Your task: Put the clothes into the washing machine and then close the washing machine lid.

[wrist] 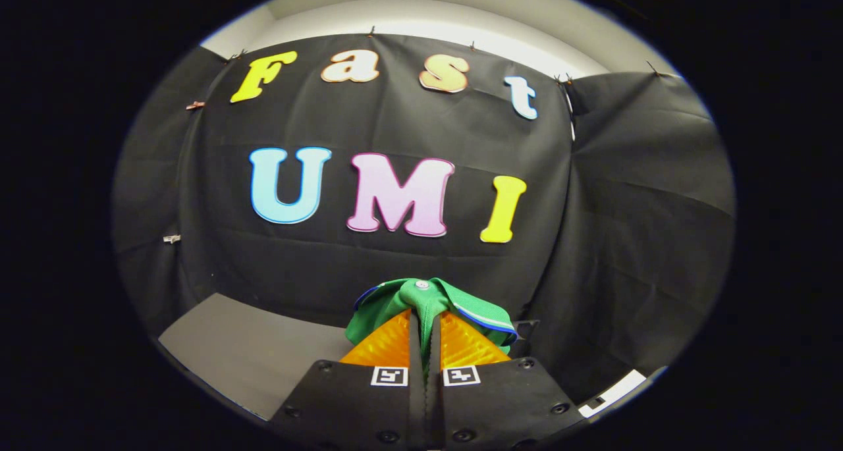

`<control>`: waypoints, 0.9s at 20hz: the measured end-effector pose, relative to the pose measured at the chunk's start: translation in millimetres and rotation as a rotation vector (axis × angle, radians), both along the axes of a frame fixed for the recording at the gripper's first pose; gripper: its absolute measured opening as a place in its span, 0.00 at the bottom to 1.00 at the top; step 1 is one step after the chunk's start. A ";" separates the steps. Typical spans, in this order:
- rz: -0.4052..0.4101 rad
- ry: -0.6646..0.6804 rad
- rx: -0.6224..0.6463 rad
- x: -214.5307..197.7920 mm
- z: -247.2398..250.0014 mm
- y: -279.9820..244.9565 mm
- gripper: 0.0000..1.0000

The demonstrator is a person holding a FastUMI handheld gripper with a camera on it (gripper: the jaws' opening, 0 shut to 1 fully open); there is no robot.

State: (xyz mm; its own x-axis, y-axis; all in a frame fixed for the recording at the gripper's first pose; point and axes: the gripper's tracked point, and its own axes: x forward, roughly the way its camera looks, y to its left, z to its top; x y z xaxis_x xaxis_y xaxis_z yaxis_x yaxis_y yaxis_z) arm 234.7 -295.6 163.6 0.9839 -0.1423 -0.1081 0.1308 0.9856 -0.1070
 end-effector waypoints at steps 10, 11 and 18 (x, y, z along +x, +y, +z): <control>-0.098 0.079 0.041 28.3 -94.9 -123.0 0.05; -0.097 0.096 0.045 32.1 -110.7 -124.0 0.05; -0.056 0.267 0.021 64.4 -236.6 -125.5 0.05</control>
State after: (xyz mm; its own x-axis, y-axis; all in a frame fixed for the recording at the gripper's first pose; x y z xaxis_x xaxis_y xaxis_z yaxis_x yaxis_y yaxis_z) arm 299.1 -421.1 -73.0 0.9107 -0.1903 -0.3665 0.1548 0.9801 -0.1244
